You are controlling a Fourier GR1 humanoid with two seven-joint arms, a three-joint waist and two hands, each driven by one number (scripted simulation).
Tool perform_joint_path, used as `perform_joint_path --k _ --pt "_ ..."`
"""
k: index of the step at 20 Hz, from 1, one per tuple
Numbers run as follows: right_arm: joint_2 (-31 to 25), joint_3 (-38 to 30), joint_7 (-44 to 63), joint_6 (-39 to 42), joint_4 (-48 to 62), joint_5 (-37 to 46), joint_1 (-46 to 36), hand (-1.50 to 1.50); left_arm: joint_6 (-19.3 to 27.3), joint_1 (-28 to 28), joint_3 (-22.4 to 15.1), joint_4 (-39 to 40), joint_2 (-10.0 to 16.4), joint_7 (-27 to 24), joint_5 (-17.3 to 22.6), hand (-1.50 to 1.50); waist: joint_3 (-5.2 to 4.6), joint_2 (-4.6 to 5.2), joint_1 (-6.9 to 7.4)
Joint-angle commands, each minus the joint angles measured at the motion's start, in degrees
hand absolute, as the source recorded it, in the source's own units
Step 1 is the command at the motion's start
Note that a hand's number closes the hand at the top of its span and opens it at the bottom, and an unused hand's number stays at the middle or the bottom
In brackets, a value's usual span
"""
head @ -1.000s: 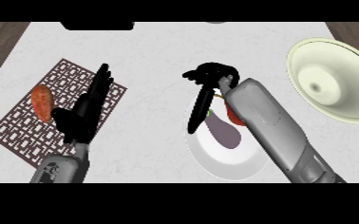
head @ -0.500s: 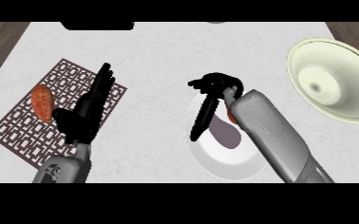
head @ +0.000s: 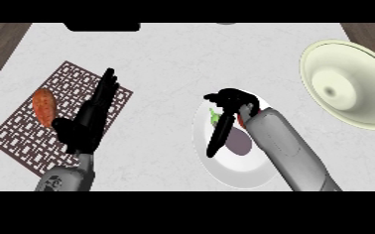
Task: Pick the eggplant from the plate and place it in the bowl
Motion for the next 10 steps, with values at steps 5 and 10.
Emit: perform_joint_path --k 5,10 --pt "-4.7 3.2 2.7 6.9 0.6 4.2 0.1 -1.5 0.0 0.4 0.5 0.1 0.0 -0.5 -1.6 0.0 0.0 0.04 0.15" --pt "-3.5 3.9 -2.8 6.9 5.1 6.3 3.0 -1.5 -2.2 -0.8 1.8 0.7 0.0 0.8 0.3 0.0 0.01 0.14 0.32"
